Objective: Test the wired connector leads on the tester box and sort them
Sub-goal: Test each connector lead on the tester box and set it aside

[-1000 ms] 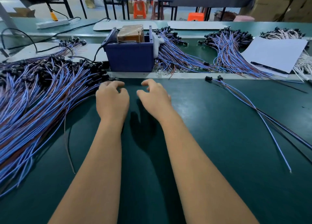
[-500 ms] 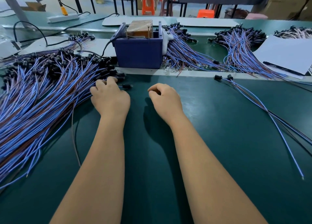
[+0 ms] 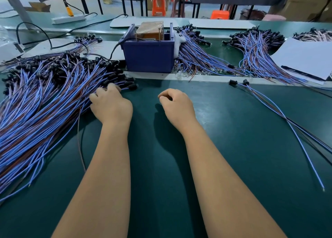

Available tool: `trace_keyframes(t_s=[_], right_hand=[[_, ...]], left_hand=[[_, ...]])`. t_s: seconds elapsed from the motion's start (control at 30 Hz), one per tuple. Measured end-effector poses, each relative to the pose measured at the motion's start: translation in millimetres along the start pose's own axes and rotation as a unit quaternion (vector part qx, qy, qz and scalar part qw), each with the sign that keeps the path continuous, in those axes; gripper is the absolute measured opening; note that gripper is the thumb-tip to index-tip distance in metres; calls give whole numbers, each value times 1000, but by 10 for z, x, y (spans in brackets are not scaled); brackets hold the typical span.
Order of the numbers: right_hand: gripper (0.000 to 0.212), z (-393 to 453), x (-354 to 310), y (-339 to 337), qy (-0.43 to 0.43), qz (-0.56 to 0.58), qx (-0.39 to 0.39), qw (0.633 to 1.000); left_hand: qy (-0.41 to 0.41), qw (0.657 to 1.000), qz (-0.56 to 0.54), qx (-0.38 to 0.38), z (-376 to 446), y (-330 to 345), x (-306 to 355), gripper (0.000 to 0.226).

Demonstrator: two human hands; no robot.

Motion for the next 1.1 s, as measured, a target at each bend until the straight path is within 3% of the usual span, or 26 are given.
trace_keyframes(t_s=[0.17,0.37,0.43,0.53,0.63,0.73,0.83,0.93,1.0,1.1], right_hand=[[21,2,1,-1,2,0,-1,1000],[21,-4,-4,3,2,20,7,1000],[21,-2,-9,-15,8,48,27,998],[24,4,10,-45,41,132,53,989],[27,17,20,-30,74,207,44,975],[25,39,8,-6,126,303,20,944],[29,65,23,-8,194,397,-11,897],[30,105,73,-52,237,440,-13,866],[27,124,112,-90,263,468,4,844],[23,139,153,-125,305,506,14,807]], left_hand=[[55,998,-17,-2,-28,23,92,38],[52,998,17,-12,-32,79,69,44],[30,999,-24,-6,-28,81,85,39],[49,987,-137,66,-43,24,192,33],[111,938,-316,88,-125,-47,398,28],[95,881,-463,28,-273,-93,602,34],[-9,776,-613,-147,-425,-106,773,40],[-43,660,-686,-303,-497,-77,858,36],[-39,616,-684,-390,-529,-40,859,32],[-17,580,-645,-497,-610,1,835,30]])
Point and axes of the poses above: each hand's wrist, its own z-axis towards the middle knuckle, its own y-axis out of the palm, x = y × z, the point moved 4 cm from there along z, towards the middle knuckle, and after that the axes turned 15 degrees about x, right-handed, at the moved point
